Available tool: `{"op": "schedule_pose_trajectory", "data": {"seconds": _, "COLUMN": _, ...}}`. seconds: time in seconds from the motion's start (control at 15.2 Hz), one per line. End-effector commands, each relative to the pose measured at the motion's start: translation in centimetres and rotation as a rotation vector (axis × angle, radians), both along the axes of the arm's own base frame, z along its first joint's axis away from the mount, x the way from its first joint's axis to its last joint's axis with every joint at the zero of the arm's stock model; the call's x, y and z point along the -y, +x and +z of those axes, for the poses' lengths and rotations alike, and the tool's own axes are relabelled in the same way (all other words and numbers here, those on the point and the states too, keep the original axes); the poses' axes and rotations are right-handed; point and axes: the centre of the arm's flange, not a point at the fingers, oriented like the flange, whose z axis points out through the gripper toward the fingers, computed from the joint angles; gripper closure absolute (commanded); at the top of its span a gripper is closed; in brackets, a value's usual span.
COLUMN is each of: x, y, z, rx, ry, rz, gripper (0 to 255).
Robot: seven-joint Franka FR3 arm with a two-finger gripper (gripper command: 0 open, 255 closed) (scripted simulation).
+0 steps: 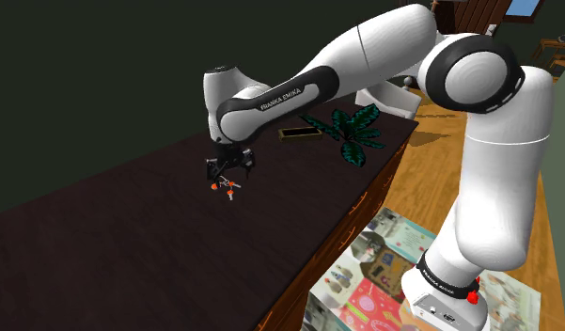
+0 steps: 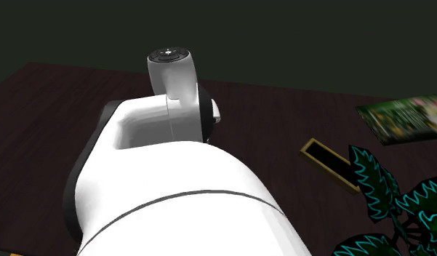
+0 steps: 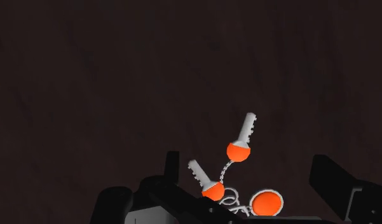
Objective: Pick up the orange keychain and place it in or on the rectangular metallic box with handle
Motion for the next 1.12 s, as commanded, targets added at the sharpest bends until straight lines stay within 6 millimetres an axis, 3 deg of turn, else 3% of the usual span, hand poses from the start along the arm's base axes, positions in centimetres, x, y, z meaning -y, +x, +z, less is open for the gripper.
{"op": "schedule_pose_trajectory", "data": {"seconds": 0.0, "x": -0.6, "y": 1.0, "z": -1.3, "rx": -0.001, "ry": -0.003, "rz": -0.007, "gripper": 0}}
{"op": "schedule_pose_trajectory", "data": {"seconds": 0.46, "x": -0.6, "y": 1.0, "z": -4.8, "rx": -0.001, "ry": -0.003, "rz": -0.007, "gripper": 0}}
{"op": "schedule_pose_trajectory", "data": {"seconds": 0.92, "x": -0.6, "y": 1.0, "z": -4.8, "rx": -0.002, "ry": -0.003, "rz": -0.007, "gripper": 0}}
{"op": "schedule_pose_trajectory", "data": {"seconds": 0.99, "x": -0.6, "y": 1.0, "z": -4.8, "rx": -0.002, "ry": -0.003, "rz": -0.007, "gripper": 255}}
{"op": "schedule_pose_trajectory", "data": {"seconds": 1.06, "x": -0.6, "y": 1.0, "z": -4.8, "rx": -0.002, "ry": -0.003, "rz": -0.007, "gripper": 255}}
